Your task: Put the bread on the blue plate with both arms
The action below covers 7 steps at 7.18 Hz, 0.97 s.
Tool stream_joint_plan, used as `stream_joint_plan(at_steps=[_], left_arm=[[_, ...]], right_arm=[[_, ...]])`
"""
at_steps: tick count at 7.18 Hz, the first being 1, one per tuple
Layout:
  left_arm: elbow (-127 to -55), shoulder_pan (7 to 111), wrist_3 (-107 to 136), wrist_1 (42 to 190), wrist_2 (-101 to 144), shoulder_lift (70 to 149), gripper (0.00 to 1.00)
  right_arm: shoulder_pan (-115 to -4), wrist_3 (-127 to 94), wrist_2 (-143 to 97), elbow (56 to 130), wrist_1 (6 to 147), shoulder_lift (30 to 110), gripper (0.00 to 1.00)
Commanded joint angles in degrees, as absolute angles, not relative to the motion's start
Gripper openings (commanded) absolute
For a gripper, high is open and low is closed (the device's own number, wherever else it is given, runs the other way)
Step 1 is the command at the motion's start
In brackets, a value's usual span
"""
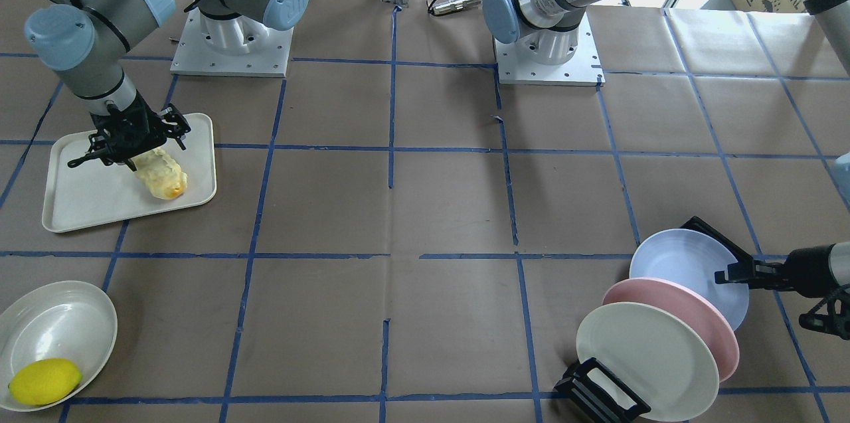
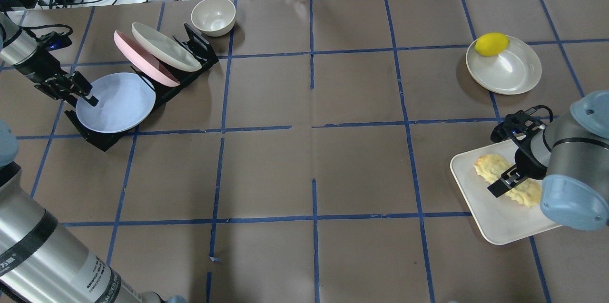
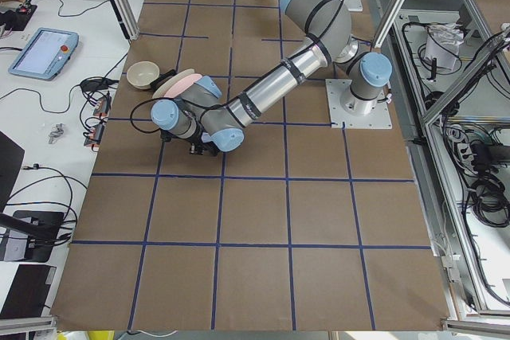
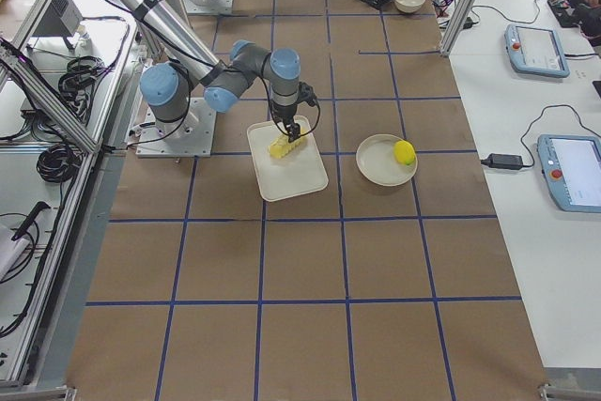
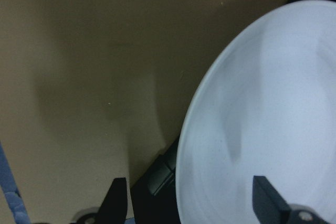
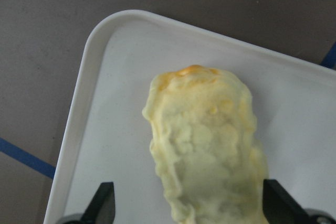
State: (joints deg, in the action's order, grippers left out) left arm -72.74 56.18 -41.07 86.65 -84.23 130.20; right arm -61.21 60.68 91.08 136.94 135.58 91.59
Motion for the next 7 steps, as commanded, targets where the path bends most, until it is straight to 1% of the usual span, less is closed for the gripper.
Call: stream_joint_plan(at_steps=[1, 3, 4, 6, 7], left_arm=[[-71.9, 56.16, -41.04, 87.19, -83.76, 130.25, 0.23], [-68.66, 56.16, -41.04, 90.32, -83.85, 130.43, 0.18], [-68.03, 56.16, -41.04, 91.57, -83.85, 130.17, 0.17], [-68.03, 56.08, -41.13, 91.67, -84.64, 129.9, 0.1], [-68.03, 56.16, -41.22, 91.76, -85.68, 129.12, 0.08]], right_arm=[[-61.17, 61.08, 91.32, 137.11, 139.28, 91.67, 1.0], [-61.08, 61.43, 91.14, 136.85, 139.57, 90.97, 1.0], [-61.08, 61.61, 91.14, 136.76, 141.22, 88.97, 1.0], [-60.82, 61.96, 90.88, 137.02, 141.5, 87.02, 1.0], [-60.47, 61.96, 91.05, 137.02, 141.59, 86.84, 0.92]])
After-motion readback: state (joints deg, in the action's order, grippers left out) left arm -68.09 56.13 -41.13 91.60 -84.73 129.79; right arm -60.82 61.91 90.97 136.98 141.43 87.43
